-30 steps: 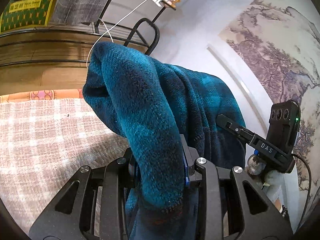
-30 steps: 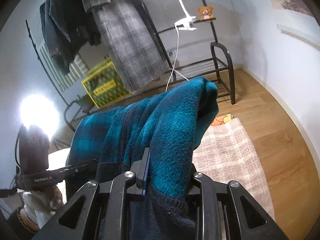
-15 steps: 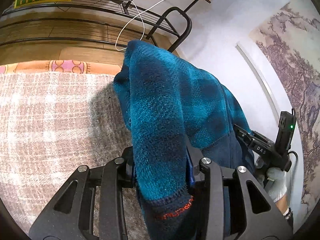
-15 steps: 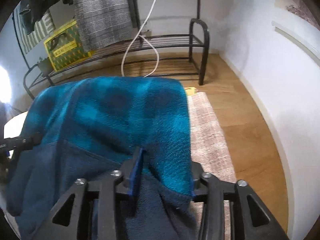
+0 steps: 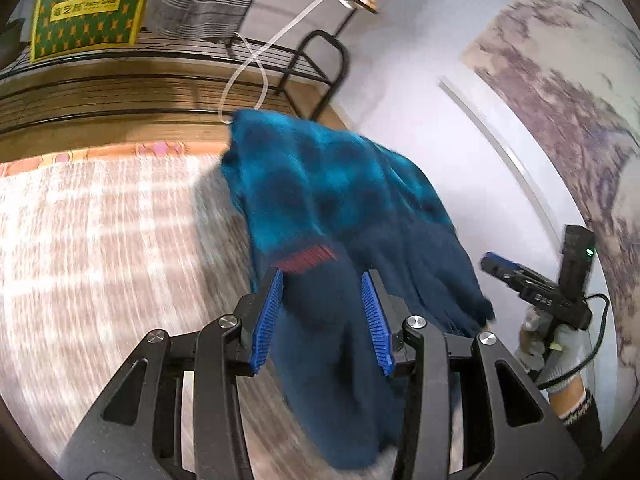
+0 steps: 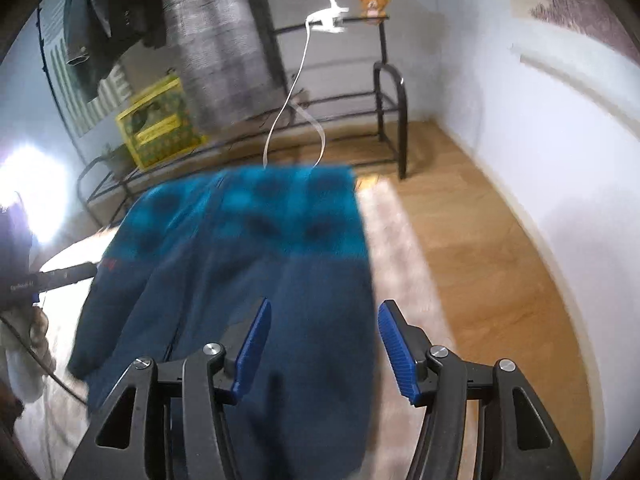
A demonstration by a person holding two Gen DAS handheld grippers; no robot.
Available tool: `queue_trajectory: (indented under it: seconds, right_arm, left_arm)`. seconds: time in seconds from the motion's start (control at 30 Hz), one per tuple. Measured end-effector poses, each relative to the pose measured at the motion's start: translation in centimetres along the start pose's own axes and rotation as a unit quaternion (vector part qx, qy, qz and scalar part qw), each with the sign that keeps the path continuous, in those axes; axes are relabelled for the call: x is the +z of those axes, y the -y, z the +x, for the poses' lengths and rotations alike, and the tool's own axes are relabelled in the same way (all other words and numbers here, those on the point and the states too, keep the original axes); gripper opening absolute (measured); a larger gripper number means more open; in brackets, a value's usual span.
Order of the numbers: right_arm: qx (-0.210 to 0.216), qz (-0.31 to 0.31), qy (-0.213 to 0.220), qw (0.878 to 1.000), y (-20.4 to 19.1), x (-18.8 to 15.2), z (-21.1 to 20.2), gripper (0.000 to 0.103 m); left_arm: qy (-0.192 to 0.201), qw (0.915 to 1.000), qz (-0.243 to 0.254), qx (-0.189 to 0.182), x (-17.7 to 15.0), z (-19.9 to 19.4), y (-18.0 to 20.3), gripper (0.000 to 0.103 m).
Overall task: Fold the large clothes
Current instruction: 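Lay the folded shirt flat on the bed and open both grippers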
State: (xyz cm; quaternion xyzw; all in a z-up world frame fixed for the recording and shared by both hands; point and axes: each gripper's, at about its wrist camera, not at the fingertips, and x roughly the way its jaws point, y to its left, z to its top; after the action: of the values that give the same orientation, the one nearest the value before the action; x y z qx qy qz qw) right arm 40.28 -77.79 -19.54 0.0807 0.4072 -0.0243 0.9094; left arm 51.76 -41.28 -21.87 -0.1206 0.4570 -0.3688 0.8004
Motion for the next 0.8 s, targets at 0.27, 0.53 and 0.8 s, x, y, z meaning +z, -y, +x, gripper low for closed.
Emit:
queue_trajectory:
  seconds: [0.27,0.53,0.8]
  right_arm:
    - [0.069,0.14,-0.05,0.986,3.3,-5.5,0.9,0.048]
    - [-0.066,0.044,-0.08,0.994,1.4,-5.3,2.1,0.013]
    - [-0.054,0.071,-0.018,0.996,0.3,-5.8,-4.3,0.032]
  left_arm:
    - [-0.059,0.9976,0.003,0.036,-4.7,1.6,-0.8,0.041]
    - [-0.061,0.9966,0.012,0.053,-6.1,2.0,-1.1,0.042]
    - [-0.049,0.998,0.021,0.034,-6.6,-4.2,1.0,0.041]
